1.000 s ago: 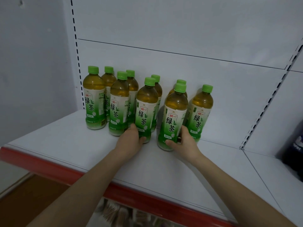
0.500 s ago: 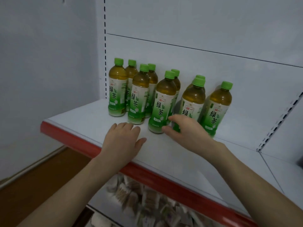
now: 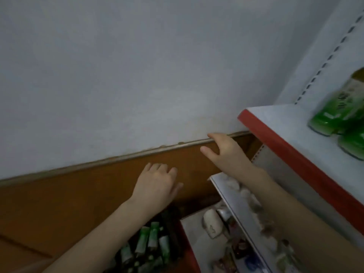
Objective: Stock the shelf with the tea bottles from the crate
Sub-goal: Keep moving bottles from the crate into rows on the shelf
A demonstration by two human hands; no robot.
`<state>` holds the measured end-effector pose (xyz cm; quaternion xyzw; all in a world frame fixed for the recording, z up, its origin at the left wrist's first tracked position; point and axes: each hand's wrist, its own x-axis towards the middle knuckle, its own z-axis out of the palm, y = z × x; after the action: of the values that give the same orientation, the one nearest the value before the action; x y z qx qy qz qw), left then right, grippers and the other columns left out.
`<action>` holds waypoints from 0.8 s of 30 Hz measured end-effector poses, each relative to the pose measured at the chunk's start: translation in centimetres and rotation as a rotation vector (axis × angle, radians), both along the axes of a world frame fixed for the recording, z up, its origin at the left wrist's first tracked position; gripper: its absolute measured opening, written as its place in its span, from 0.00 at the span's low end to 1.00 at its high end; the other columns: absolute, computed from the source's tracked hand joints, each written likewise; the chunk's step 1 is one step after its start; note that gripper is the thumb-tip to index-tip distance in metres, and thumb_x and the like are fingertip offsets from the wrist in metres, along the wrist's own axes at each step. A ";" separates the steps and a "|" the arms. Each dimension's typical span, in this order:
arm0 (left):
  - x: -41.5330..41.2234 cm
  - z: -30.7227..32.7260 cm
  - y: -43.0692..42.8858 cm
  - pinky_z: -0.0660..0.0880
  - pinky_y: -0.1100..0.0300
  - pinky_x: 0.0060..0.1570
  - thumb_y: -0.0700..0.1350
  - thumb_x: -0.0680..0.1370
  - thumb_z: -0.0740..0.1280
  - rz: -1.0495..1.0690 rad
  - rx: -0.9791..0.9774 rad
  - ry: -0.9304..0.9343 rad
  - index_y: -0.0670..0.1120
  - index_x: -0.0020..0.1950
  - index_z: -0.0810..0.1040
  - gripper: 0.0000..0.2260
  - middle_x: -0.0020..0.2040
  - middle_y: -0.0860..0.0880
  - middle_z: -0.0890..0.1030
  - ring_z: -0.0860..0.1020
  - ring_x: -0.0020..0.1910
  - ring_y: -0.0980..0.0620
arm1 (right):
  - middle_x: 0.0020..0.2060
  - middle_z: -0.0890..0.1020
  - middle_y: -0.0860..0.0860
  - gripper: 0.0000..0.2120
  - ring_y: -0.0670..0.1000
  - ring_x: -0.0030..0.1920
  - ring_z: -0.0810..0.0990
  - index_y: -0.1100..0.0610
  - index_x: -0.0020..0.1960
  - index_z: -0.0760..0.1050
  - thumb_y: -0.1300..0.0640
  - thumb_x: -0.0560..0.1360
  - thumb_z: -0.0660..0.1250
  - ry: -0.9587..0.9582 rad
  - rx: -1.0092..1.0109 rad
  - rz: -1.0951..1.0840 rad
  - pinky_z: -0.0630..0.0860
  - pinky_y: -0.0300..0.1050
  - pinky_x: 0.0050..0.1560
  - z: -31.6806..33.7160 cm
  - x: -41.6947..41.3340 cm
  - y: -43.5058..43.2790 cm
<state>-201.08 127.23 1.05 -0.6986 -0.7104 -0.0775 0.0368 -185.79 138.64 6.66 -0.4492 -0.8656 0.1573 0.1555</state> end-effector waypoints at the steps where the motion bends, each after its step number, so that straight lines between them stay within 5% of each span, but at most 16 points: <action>1: -1.7 -1.4 -1.3 0.78 0.49 0.42 0.54 0.68 0.70 0.029 -0.049 -0.022 0.43 0.43 0.82 0.15 0.38 0.43 0.83 0.82 0.38 0.42 | 0.68 0.70 0.55 0.25 0.52 0.69 0.65 0.60 0.69 0.64 0.50 0.76 0.62 -0.017 -0.026 0.026 0.60 0.41 0.67 -1.5 -1.8 -0.3; 6: -7.3 -9.4 -7.1 0.68 0.52 0.63 0.55 0.79 0.56 0.148 -0.297 -0.140 0.44 0.64 0.71 0.20 0.57 0.44 0.77 0.74 0.59 0.44 | 0.70 0.66 0.54 0.26 0.52 0.70 0.64 0.57 0.72 0.60 0.48 0.77 0.60 -0.149 -0.248 0.108 0.61 0.43 0.67 -10.3 -7.0 -2.6; 16: -9.6 -27.3 -13.1 0.72 0.59 0.46 0.55 0.80 0.54 0.370 -0.579 -0.276 0.47 0.67 0.68 0.19 0.58 0.47 0.76 0.74 0.57 0.47 | 0.68 0.69 0.58 0.27 0.57 0.67 0.68 0.62 0.72 0.59 0.50 0.78 0.60 -0.407 -0.582 0.061 0.67 0.47 0.63 -32.3 -8.6 -4.3; 24: -8.8 -47.4 -10.4 0.73 0.56 0.48 0.54 0.80 0.55 0.472 -0.728 -0.326 0.46 0.68 0.65 0.20 0.59 0.45 0.75 0.74 0.59 0.45 | 0.67 0.69 0.59 0.28 0.58 0.67 0.69 0.61 0.72 0.57 0.49 0.78 0.59 -0.589 -0.691 0.093 0.69 0.50 0.63 -54.7 -6.8 -5.7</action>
<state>-209.85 116.88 -46.31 -0.4641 -0.8273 0.0788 -0.3066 -192.61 132.96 -48.06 -0.4607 -0.7891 0.3091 -0.2635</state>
